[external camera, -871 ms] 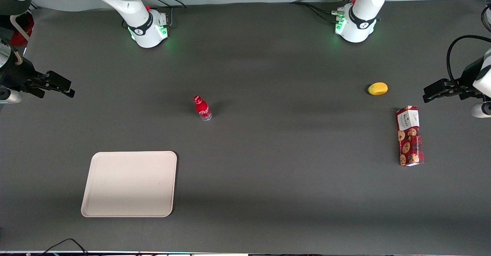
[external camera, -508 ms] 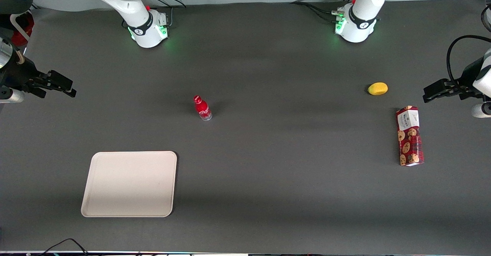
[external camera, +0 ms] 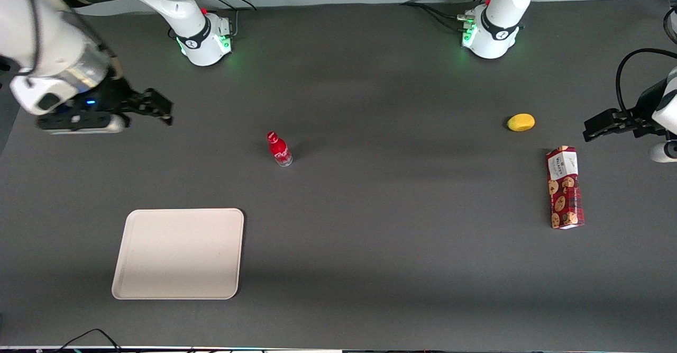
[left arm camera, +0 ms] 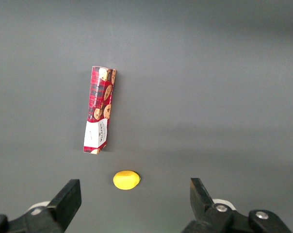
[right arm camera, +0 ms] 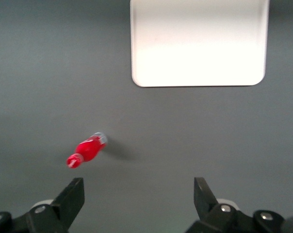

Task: Place coke bottle on tray
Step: 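Move the open right gripper down over the red Coca-Cola bottle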

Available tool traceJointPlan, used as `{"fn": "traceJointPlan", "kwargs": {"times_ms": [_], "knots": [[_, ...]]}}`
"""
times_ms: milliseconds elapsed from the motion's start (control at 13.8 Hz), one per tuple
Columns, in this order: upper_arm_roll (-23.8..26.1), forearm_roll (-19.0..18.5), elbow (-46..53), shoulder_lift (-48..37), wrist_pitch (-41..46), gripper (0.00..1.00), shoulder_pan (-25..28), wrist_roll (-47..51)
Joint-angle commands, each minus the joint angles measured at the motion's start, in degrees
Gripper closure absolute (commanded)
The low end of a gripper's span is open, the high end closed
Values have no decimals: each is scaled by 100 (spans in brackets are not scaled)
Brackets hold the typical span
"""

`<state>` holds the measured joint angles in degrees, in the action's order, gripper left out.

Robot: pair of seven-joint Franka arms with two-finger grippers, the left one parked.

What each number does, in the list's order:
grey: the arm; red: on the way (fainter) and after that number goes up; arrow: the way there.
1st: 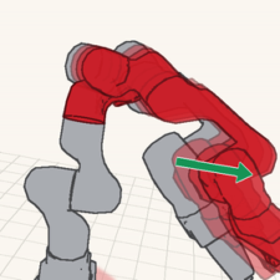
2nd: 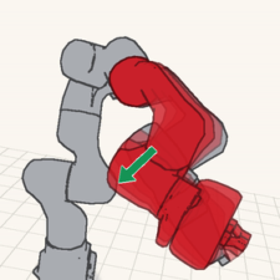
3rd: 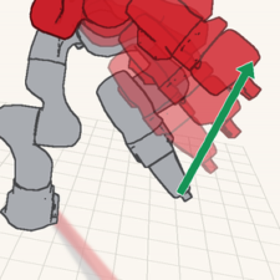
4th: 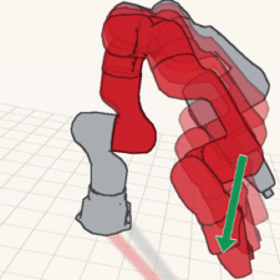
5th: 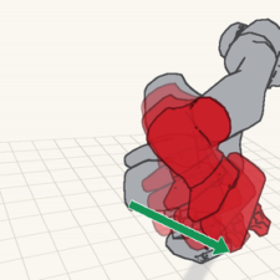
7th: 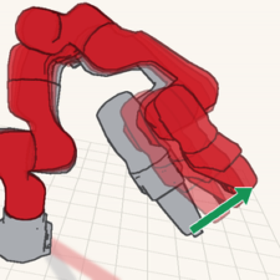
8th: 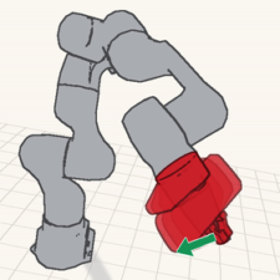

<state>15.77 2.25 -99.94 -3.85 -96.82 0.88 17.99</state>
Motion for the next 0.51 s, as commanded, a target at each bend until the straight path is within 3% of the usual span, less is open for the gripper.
{"fn": "traceJointPlan", "kwargs": {"times_ms": [0,145,435], "knots": [[635,13,185,331,-99,0,-27,860],[1084,-40,133,569,-345,0,-18,1144],[1473,-49,-357,973,-1188,0,-1,1699]]}}
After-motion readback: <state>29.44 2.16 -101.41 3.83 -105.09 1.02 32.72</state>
